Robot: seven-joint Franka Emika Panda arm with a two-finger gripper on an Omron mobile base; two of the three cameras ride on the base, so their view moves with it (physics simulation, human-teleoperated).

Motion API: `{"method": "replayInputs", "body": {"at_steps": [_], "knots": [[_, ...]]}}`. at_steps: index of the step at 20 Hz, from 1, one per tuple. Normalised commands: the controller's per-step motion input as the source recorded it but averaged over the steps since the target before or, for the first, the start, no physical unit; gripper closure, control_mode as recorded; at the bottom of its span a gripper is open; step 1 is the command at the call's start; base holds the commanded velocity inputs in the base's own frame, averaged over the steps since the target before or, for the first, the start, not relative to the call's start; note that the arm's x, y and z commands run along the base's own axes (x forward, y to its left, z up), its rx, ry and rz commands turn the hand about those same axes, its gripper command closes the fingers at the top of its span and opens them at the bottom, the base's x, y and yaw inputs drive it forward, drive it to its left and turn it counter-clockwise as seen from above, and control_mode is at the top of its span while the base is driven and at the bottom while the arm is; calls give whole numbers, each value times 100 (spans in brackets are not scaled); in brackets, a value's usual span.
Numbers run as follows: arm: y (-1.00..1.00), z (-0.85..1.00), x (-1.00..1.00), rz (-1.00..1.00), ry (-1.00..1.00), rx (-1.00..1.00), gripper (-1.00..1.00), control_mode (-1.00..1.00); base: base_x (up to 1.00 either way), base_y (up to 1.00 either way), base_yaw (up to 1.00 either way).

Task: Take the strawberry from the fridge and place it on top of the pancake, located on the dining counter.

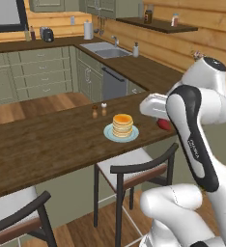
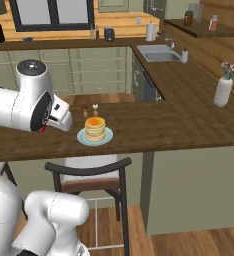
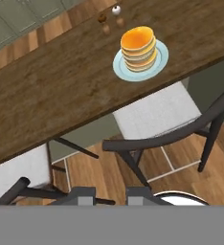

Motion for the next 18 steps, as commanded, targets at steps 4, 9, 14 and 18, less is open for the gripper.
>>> {"method": "replayInputs", "body": {"at_steps": [4,9,14,18], "knots": [[-16,-7,100,-8,12,0,100,-100,0,0,0],[-6,-17,99,-8,10,-1,100,-100,0,0,0],[-3,-45,100,-4,14,-1,100,-100,0,0,0],[0,-53,98,-1,10,0,100,-100,0,0,0]]}}
